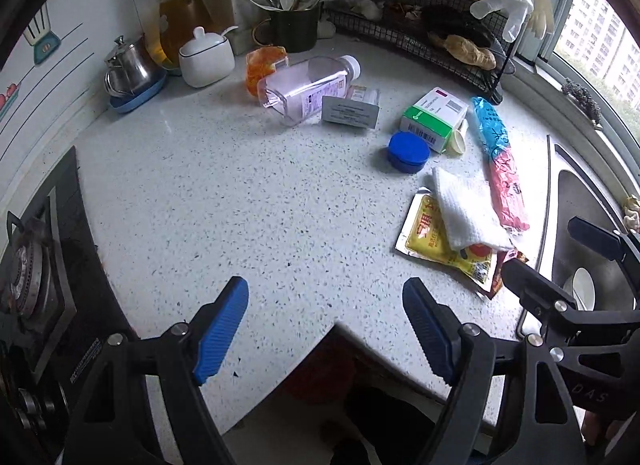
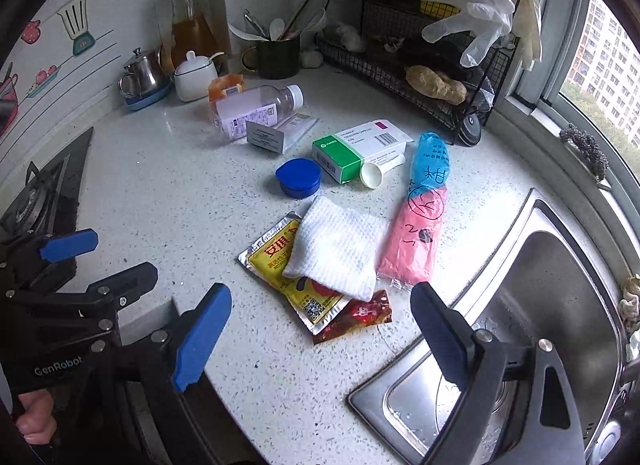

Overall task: Collect trash
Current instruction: 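Raise both tools back up to the counter near the wet wipe, then grasp the white wet wipe with the right tool while the left tool grasps the blue round lid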

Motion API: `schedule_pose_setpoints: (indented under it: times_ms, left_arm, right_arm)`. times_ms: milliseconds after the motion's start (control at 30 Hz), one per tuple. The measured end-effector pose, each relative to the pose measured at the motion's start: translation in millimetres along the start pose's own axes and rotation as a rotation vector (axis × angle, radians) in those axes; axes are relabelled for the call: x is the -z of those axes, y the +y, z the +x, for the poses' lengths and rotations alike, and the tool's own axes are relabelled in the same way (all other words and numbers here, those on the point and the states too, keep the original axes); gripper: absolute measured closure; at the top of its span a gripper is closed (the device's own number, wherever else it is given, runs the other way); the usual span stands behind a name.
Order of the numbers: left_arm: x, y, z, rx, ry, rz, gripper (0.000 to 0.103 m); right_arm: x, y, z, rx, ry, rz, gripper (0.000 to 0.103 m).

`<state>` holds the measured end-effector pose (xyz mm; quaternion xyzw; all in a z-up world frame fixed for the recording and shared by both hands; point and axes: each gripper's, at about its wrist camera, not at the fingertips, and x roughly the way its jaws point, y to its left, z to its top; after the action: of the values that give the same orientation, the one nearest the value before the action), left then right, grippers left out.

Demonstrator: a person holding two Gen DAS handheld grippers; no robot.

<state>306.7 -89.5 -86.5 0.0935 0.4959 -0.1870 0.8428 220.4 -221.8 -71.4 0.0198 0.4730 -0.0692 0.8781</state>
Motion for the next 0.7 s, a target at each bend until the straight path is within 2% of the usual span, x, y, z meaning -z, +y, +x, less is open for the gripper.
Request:
schedule_pose_setpoints:
  times_ms: [233, 467, 600, 700]
  left_arm:
    - [-22.0, 1.4, 42.6, -0.029, 0.056, -0.022, 0.025]
    - [-33.3, 1.1, 64.0, -0.041, 0.083, -0.030, 0.025]
    - [-36.1, -1.4, 69.4, -0.051, 0.093, -0.020, 0.025]
    - [-37.1, -3.4, 67.8, -0.047, 0.091, -0.018, 0.025]
  right_arm:
    - [-19.3, -8.0, 49.4, -0.054, 0.085, -0.008, 0.013]
    - [-23.9, -13.9, 73.6, -0.107, 0.140, -0.021, 0.015]
    - [-20.0, -16.3, 81.1, -0.114, 0.178, -0.017, 0.041]
    - [-18.0, -19.2, 74.9, -0.120, 0.164, -0.013, 0.054]
